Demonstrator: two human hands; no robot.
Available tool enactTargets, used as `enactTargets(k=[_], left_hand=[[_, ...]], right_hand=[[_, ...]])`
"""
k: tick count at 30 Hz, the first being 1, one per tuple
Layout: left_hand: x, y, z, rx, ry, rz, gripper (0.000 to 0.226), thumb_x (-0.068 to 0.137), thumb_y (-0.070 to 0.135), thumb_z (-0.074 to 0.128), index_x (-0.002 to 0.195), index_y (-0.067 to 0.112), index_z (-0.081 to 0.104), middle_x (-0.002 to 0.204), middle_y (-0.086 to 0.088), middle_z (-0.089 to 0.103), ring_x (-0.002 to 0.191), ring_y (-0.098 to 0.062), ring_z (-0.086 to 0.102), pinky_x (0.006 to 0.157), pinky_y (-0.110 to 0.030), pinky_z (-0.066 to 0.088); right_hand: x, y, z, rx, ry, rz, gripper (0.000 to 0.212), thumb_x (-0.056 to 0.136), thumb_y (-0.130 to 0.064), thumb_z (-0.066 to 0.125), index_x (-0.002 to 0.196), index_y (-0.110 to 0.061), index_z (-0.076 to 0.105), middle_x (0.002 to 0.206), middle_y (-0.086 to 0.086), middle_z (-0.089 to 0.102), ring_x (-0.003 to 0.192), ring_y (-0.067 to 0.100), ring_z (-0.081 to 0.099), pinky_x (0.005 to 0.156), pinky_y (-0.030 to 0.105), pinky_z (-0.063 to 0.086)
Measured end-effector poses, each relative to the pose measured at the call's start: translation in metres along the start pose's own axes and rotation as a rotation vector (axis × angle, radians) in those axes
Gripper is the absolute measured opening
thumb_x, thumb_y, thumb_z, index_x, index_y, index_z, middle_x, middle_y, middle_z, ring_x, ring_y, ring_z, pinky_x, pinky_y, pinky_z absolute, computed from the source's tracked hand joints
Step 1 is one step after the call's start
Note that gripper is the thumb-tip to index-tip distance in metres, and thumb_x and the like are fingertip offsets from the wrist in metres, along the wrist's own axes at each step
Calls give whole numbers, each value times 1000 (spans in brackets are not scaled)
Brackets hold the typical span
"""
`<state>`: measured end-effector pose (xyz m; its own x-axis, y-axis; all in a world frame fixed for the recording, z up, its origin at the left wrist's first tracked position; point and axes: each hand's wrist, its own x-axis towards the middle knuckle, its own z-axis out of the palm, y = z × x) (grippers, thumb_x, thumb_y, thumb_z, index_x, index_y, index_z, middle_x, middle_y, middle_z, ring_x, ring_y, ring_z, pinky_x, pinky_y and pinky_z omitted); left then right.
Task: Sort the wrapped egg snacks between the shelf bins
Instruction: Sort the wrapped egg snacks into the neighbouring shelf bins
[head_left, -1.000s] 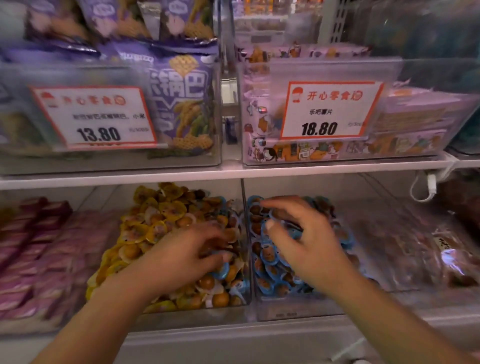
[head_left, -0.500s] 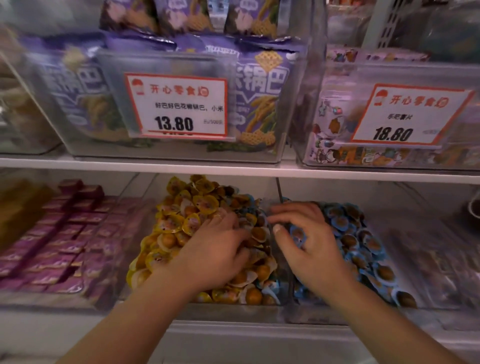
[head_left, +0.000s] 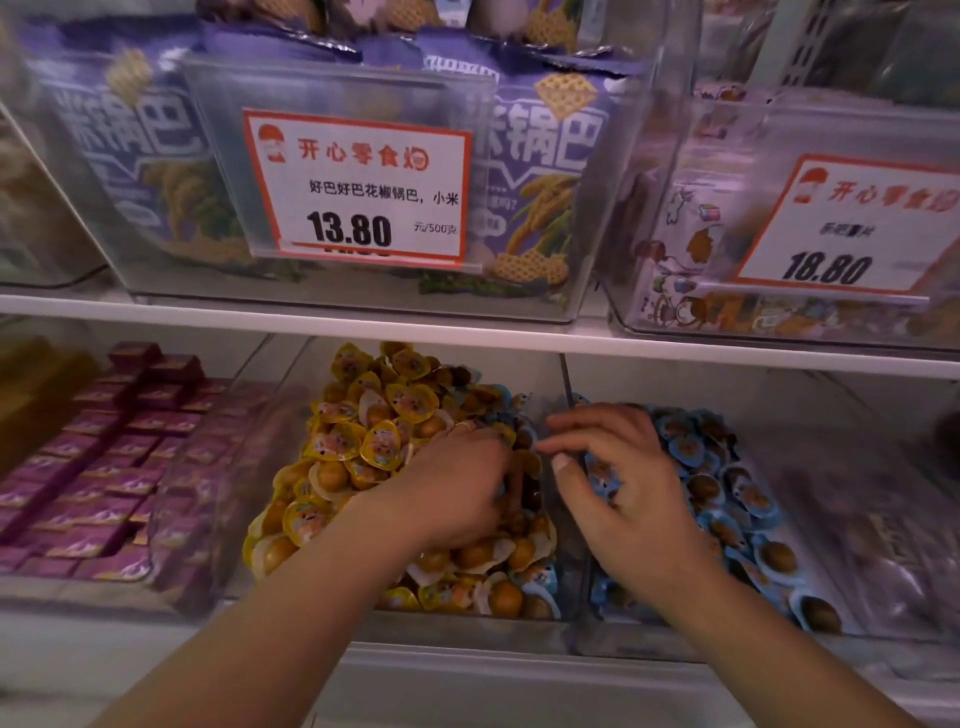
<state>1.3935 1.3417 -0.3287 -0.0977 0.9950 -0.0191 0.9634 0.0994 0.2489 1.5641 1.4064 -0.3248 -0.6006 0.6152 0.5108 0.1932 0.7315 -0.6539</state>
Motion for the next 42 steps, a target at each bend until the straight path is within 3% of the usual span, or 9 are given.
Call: enactTargets(k=[3, 6, 12, 16, 21, 28, 32, 37, 42], left_hand=[[-4, -6, -8, -227, 186, -41, 4, 94, 23, 59, 93, 26, 61, 102, 2, 58, 102, -18, 54, 88, -34, 43], [-10, -12, -16, -206, 335, -15, 9, 94, 20, 57, 91, 29, 56, 98, 9, 47, 94, -13, 47, 79, -28, 36], [-9, 6, 10, 172, 114, 168, 32, 90, 19, 52, 118, 26, 66, 115, 0, 54, 103, -23, 54, 81, -38, 48], [5, 5, 8, 36, 67, 76, 30, 91, 35, 59, 119, 26, 61, 118, -1, 62, 105, -24, 61, 80, -36, 51], [14, 5, 6, 57, -72, 22, 58, 85, 49, 68, 136, 33, 45, 126, -3, 61, 112, -26, 59, 86, -37, 51], [18, 2, -3, -70, -359, 61, 67, 71, 43, 76, 132, 39, 47, 100, 13, 59, 87, -13, 59, 70, -29, 51], [19, 5, 7, 59, -229, 82, 58, 73, 46, 73, 125, 38, 48, 108, 4, 64, 78, -12, 55, 52, -24, 34], [14, 1, 13, 69, 0, 123, 52, 77, 46, 67, 125, 36, 49, 108, 0, 66, 96, -23, 64, 64, -27, 38], [13, -2, 14, -38, -86, 121, 48, 73, 43, 66, 116, 40, 44, 97, 7, 62, 87, -18, 62, 61, -28, 42]], right_hand=[[-1, 1, -3, 42, 9, 12, 17, 89, -19, 59, 95, -20, 75, 111, -15, 63, 117, 7, 53, 98, 12, 37], [-2, 0, -4, 60, 41, 13, 17, 89, -19, 59, 96, -19, 75, 111, -14, 63, 115, 5, 55, 97, 14, 41], [-1, -3, 0, 13, 59, -17, 16, 87, -16, 61, 92, -18, 76, 106, -10, 65, 113, 8, 55, 96, 15, 39], [-4, -3, 0, 17, 54, -8, 16, 88, -17, 60, 93, -20, 76, 108, -13, 65, 115, 10, 55, 96, 17, 40], [-7, -2, -3, 40, 37, 3, 17, 89, -19, 59, 95, -22, 76, 112, -16, 64, 118, 6, 54, 97, 19, 42], [-5, -1, -4, 45, 28, -1, 17, 90, -18, 59, 94, -21, 76, 112, -16, 64, 117, 5, 54, 98, 15, 40], [-5, 0, -4, 49, 23, 4, 17, 90, -19, 59, 95, -21, 76, 112, -16, 64, 118, 7, 54, 97, 17, 41], [-6, 0, -3, 40, 27, 0, 17, 90, -18, 59, 95, -21, 76, 112, -16, 64, 119, 9, 53, 97, 15, 40], [-6, -1, -2, 3, 44, -34, 17, 90, -16, 60, 94, -20, 76, 112, -19, 64, 117, 6, 53, 96, 10, 36]])
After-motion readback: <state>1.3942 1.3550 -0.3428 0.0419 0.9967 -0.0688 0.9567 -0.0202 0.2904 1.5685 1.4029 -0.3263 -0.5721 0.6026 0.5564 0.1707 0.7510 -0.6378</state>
